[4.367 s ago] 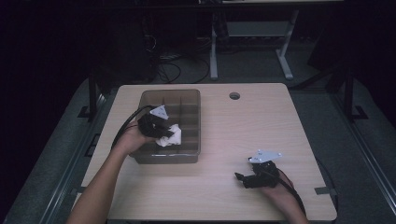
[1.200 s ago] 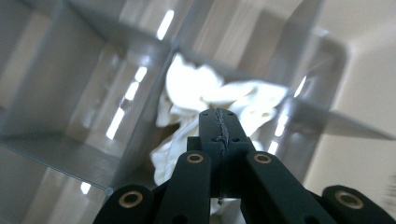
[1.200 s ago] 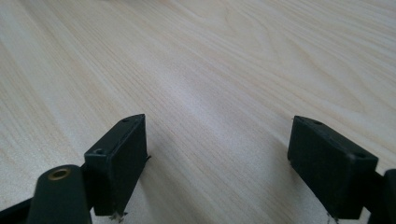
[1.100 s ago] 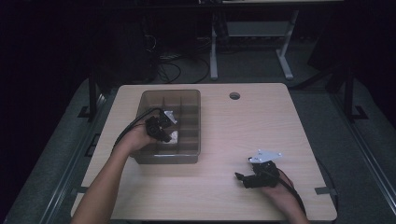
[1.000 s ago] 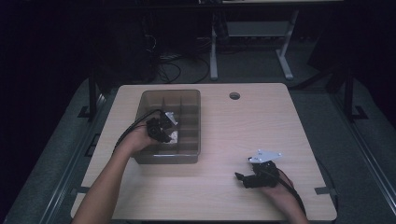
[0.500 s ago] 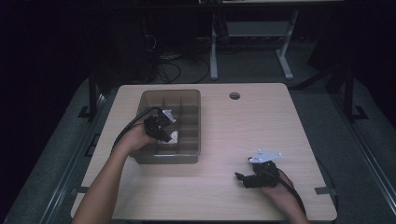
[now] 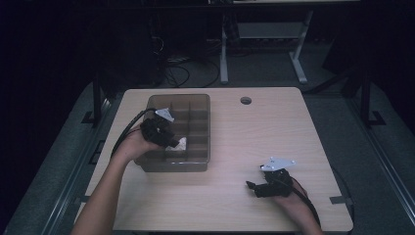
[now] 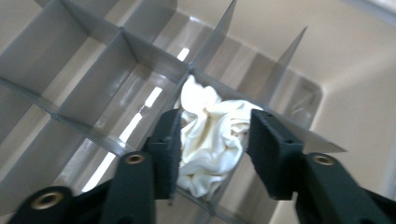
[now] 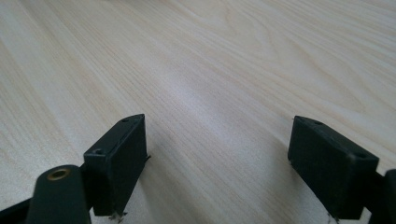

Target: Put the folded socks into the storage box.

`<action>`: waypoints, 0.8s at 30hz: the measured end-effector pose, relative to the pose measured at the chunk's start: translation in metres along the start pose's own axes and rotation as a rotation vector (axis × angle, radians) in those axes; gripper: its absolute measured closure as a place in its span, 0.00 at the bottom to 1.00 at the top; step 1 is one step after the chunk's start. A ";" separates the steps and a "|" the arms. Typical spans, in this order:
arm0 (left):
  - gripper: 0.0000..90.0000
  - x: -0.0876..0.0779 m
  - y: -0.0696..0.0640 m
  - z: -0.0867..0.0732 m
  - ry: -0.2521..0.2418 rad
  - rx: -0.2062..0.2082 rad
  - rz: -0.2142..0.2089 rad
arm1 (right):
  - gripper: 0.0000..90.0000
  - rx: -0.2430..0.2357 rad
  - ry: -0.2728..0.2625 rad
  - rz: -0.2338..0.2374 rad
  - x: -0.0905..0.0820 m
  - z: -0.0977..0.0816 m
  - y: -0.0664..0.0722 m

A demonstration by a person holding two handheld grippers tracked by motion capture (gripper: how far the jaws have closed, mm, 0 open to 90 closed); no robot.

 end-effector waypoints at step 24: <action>0.15 -0.060 -0.041 -0.061 -0.165 -0.048 0.139 | 0.21 0.003 0.001 0.004 0.000 0.000 0.000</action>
Point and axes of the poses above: each handheld gripper's, and its own axes: x roughly forward along the jaws, z roughly out of its top, y roughly to its left, the point moved 3 cm from there along x, roughly forward along the jaws, and after that the axes turned 5 degrees about -z, right-handed, at the moved point
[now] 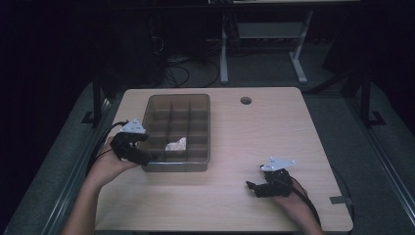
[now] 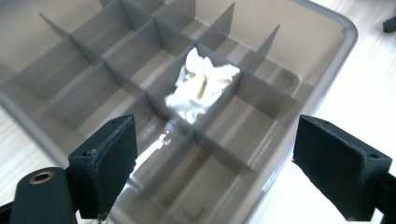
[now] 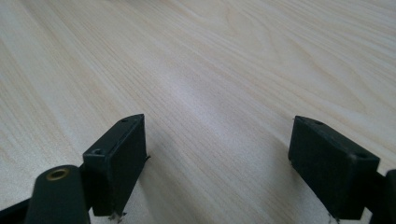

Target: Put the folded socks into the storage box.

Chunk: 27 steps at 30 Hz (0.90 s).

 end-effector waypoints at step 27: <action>0.15 -0.013 -0.022 -0.106 -0.079 -0.092 0.104 | 0.18 -0.006 0.007 -0.002 0.000 0.000 0.000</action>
Point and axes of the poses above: each handheld gripper's, and its own axes: x roughly forward along the jaws, z roughly out of its top, y roughly to its left, the point moved 3 cm from there along x, roughly forward along the jaws, and after that the axes turned 5 degrees about -z, right-handed, at the moved point
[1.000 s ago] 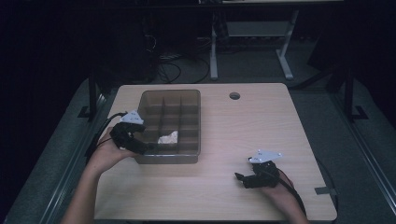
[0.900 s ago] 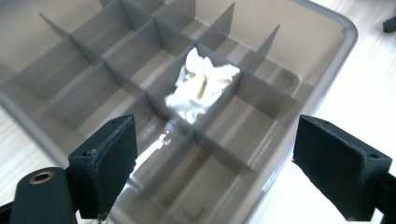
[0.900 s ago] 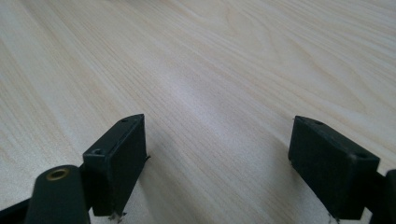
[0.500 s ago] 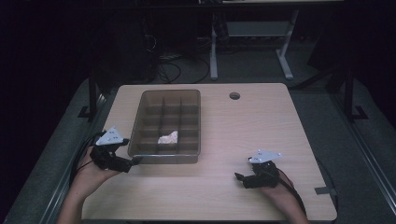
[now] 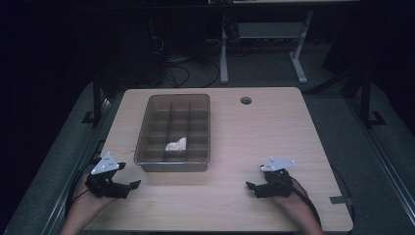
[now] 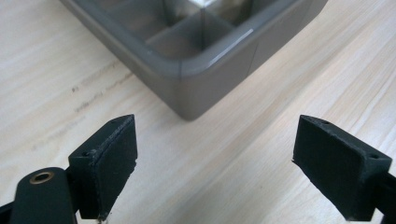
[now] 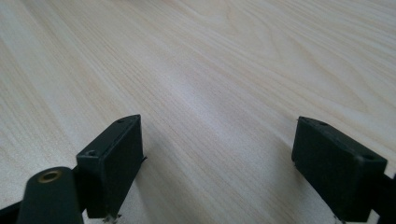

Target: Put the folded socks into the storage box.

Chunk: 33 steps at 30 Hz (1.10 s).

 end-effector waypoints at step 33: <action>0.15 0.037 0.006 -0.038 -0.011 -0.023 -0.031 | 0.16 0.000 0.003 0.000 0.000 0.000 0.000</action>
Point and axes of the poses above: each handheld gripper's, and its own axes: x roughly forward along the jaws, z roughly out of its top, y roughly to its left, the point moved 3 cm from there along x, roughly forward along the jaws, and after that the axes turned 5 degrees about -z, right-handed, at the moved point
